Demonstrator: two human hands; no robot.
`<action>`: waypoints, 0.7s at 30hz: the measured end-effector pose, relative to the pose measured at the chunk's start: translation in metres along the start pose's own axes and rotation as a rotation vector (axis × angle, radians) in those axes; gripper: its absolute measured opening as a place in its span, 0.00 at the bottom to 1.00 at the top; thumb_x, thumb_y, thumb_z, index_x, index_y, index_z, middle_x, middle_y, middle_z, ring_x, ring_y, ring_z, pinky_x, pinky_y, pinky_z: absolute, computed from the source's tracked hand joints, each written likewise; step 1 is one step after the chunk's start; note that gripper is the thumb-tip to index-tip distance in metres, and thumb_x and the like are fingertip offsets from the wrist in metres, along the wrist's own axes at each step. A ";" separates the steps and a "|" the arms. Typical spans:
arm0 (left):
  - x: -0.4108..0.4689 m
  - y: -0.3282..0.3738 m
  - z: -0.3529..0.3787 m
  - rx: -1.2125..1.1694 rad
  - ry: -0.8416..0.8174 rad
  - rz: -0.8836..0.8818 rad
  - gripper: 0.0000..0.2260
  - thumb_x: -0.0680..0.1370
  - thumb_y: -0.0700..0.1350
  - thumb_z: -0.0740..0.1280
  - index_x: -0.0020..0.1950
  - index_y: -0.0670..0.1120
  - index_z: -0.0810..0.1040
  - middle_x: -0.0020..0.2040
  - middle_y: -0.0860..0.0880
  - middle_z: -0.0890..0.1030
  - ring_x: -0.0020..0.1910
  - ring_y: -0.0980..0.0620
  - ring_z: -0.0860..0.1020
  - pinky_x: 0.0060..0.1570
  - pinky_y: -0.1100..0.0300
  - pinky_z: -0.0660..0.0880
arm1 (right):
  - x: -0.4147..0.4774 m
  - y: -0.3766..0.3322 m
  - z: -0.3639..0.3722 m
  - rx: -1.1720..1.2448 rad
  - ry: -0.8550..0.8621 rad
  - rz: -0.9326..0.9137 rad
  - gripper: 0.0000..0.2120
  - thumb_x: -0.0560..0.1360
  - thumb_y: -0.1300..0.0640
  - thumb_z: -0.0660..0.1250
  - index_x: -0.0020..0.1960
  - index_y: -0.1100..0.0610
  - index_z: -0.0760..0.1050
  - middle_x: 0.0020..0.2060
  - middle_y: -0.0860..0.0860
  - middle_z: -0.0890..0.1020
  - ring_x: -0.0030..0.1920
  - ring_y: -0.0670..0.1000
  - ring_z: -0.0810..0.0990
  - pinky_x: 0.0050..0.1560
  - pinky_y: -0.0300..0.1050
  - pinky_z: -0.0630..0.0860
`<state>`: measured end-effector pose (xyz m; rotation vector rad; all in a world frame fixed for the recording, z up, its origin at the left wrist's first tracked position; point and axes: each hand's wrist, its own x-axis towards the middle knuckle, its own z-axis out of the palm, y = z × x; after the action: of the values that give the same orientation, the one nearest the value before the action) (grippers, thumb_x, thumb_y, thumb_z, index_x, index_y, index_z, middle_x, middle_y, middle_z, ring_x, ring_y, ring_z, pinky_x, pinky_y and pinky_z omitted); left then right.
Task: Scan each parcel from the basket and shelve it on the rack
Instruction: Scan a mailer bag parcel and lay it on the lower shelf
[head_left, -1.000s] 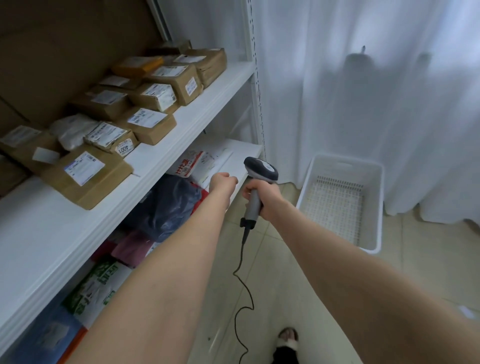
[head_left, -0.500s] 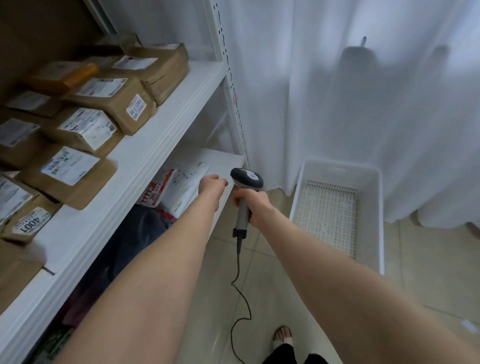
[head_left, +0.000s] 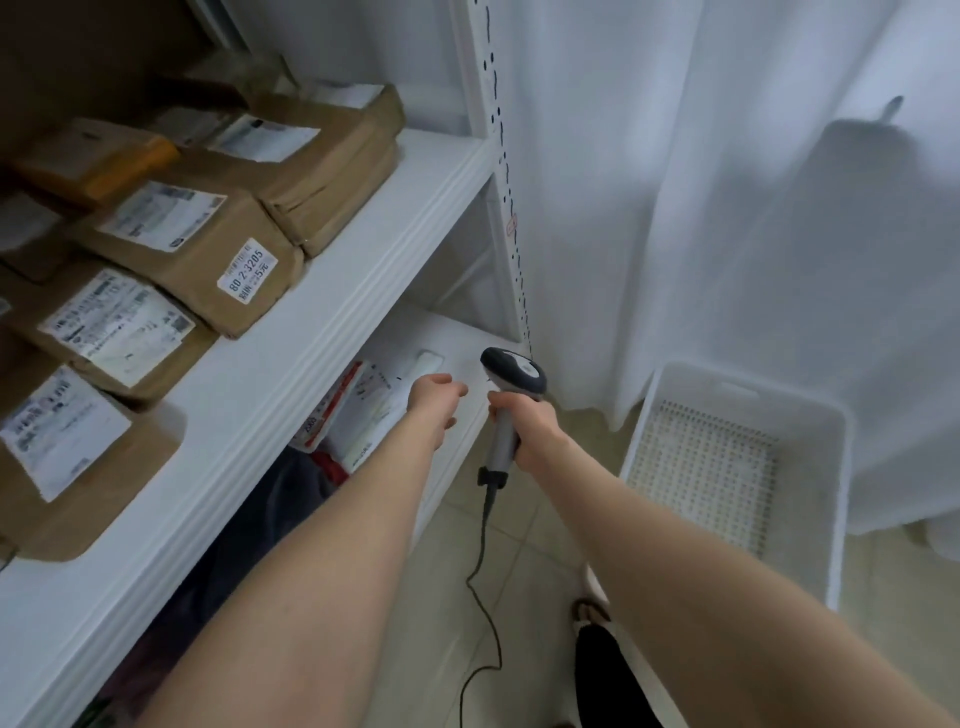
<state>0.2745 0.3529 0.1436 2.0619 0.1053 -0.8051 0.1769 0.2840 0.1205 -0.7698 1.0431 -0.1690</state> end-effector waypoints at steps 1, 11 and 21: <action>0.008 0.001 0.001 -0.001 -0.025 -0.021 0.18 0.79 0.41 0.65 0.69 0.43 0.71 0.59 0.45 0.76 0.55 0.48 0.75 0.56 0.53 0.76 | 0.012 -0.006 0.000 0.020 0.009 0.006 0.04 0.74 0.62 0.70 0.46 0.60 0.76 0.39 0.54 0.78 0.40 0.51 0.77 0.45 0.46 0.76; 0.084 -0.035 0.012 0.304 -0.444 -0.176 0.15 0.74 0.57 0.71 0.57 0.55 0.76 0.59 0.53 0.79 0.63 0.52 0.73 0.57 0.51 0.67 | 0.132 -0.015 0.032 0.053 0.006 0.147 0.06 0.74 0.65 0.71 0.47 0.63 0.75 0.36 0.56 0.79 0.38 0.54 0.79 0.50 0.54 0.78; 0.200 -0.123 0.003 0.032 -0.177 -0.028 0.14 0.72 0.37 0.72 0.56 0.44 0.77 0.40 0.48 0.77 0.31 0.52 0.74 0.36 0.63 0.76 | 0.249 0.053 0.084 0.008 0.011 0.232 0.14 0.75 0.65 0.70 0.57 0.59 0.70 0.50 0.58 0.77 0.51 0.59 0.77 0.39 0.52 0.77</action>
<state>0.3852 0.3801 -0.0614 2.0128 0.0231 -1.0080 0.3630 0.2463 -0.0688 -0.6361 1.1330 0.0210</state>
